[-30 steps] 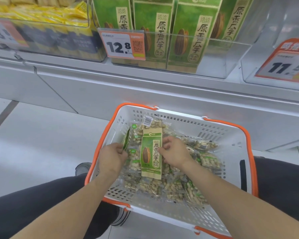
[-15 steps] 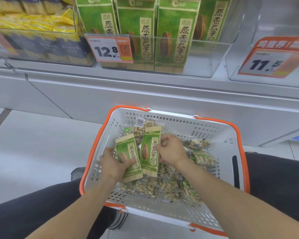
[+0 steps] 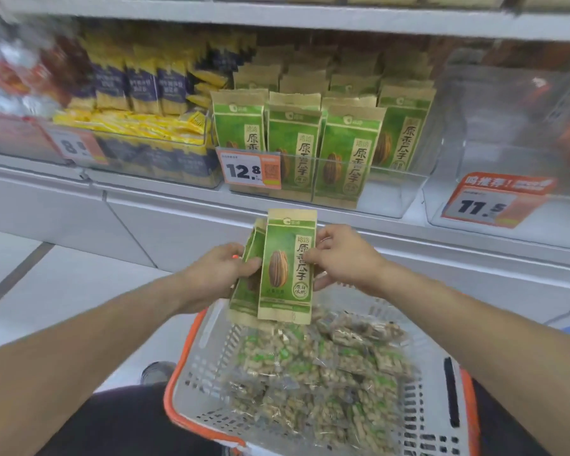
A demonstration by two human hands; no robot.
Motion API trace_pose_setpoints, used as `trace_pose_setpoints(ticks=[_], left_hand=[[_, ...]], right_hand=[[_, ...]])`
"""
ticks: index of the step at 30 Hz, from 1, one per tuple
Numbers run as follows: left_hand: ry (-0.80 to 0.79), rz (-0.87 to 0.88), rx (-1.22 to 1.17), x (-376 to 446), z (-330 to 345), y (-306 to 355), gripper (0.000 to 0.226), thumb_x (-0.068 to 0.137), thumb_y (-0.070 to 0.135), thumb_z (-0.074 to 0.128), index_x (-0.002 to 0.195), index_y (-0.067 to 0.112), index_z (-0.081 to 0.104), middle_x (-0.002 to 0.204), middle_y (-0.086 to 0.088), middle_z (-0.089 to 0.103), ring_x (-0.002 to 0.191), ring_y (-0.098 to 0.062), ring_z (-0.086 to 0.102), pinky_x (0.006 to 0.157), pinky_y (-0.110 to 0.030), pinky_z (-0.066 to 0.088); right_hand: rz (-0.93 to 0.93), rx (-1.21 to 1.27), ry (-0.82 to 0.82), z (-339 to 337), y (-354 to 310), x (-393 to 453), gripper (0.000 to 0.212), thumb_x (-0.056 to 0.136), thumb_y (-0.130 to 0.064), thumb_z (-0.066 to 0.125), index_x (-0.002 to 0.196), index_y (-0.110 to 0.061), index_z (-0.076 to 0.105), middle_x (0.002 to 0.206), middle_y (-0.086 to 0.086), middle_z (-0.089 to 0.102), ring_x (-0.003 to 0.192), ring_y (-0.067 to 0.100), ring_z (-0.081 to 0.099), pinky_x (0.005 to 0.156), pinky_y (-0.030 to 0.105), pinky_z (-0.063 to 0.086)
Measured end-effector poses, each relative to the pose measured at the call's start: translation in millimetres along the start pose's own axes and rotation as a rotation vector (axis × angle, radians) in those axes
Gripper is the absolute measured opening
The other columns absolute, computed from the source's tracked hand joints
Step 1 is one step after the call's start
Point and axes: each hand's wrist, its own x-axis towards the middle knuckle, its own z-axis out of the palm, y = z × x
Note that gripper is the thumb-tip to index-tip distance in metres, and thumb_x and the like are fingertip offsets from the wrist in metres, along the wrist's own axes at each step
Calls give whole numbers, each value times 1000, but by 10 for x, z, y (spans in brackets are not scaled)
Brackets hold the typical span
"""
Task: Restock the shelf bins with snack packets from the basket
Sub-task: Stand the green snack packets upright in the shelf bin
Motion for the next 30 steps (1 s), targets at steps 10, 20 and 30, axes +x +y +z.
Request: trace_pose_setpoints(ticks=[10,20,30], left_hand=[[-125,346,-81,-548,449,778,55,84,43,72,126,11,54,112,-14,72,102,-32,70,81,-48,58],[-165,636,186,-233,721,929,51,79,27,74,126,22,54,116,6,71,104,-10,69,81,-24,55],[326,964,998,234,638,1029,74,95,30,60,156,32,18,164,12,8,151,-6,2,122,-32,11]], right_hand=[[-154,172,83,-439,-511,-703,29,91,-16,69,109,5,61,116,29,59,96,29,71,70,47,63],[-379,-219,62,-1008,-689,-668,69,64,-21,91,125,-20,58,110,-3,73,101,8,70,86,29,58],[-883,-608,857,-1520,-999,-760,46,71,-19,89,111,-17,66,101,-6,67,92,3,62,86,11,46]])
